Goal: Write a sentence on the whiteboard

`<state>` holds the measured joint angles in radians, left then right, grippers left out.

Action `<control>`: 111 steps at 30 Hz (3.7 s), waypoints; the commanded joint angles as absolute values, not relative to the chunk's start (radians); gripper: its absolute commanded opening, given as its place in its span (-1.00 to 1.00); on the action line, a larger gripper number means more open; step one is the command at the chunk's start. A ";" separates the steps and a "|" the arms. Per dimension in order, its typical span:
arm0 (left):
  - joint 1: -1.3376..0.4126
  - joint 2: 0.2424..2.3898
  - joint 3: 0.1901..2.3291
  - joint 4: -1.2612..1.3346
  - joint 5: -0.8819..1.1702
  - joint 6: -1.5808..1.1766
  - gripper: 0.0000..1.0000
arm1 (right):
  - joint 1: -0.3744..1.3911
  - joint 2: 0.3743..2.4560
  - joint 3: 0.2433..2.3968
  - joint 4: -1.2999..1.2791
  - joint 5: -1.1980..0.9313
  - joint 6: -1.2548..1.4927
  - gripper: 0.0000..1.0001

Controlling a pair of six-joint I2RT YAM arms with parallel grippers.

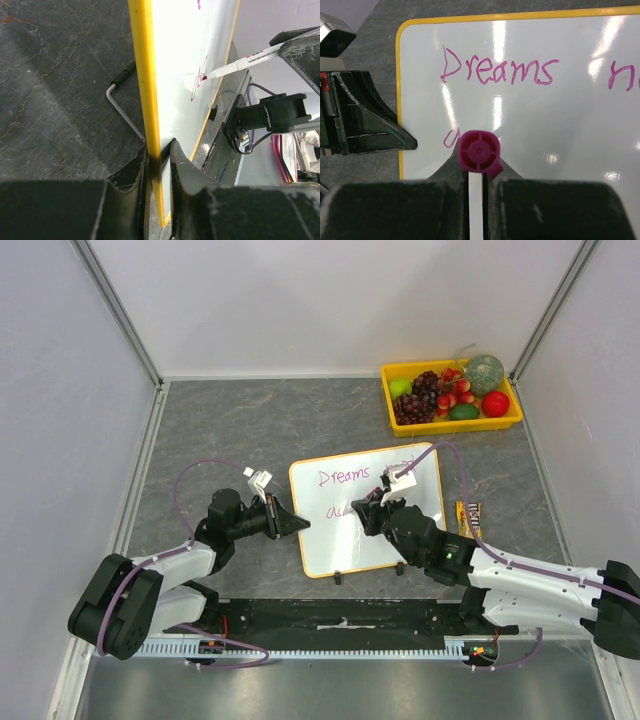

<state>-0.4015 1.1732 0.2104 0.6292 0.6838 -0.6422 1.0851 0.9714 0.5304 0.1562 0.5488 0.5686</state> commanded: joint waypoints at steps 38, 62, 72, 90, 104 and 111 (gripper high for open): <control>-0.403 1.180 0.210 0.574 0.611 -0.546 -0.96 | 1.062 0.993 0.618 0.146 0.587 0.508 -1.00; -0.405 1.178 0.210 0.575 0.609 -0.546 -0.96 | 1.052 0.963 0.557 0.112 0.644 0.540 -1.00; -0.403 1.180 0.212 0.574 0.607 -0.545 -0.96 | 1.042 0.920 0.557 0.078 0.672 0.537 -1.00; -0.403 1.178 0.212 0.574 0.609 -0.545 -0.96 | 1.040 0.979 0.627 0.166 0.614 0.517 -1.00; -0.403 1.180 0.212 0.575 0.611 -0.543 -0.96 | 1.035 0.962 0.581 0.130 0.607 0.541 -1.00; -0.405 1.181 0.212 0.574 0.609 -0.546 -0.96 | 1.035 0.951 0.545 0.115 0.575 0.572 -1.00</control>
<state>-0.4015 1.1709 0.2108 0.6270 0.6838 -0.6422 1.0405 0.9630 0.5701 0.1265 0.5892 0.5415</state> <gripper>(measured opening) 0.214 0.077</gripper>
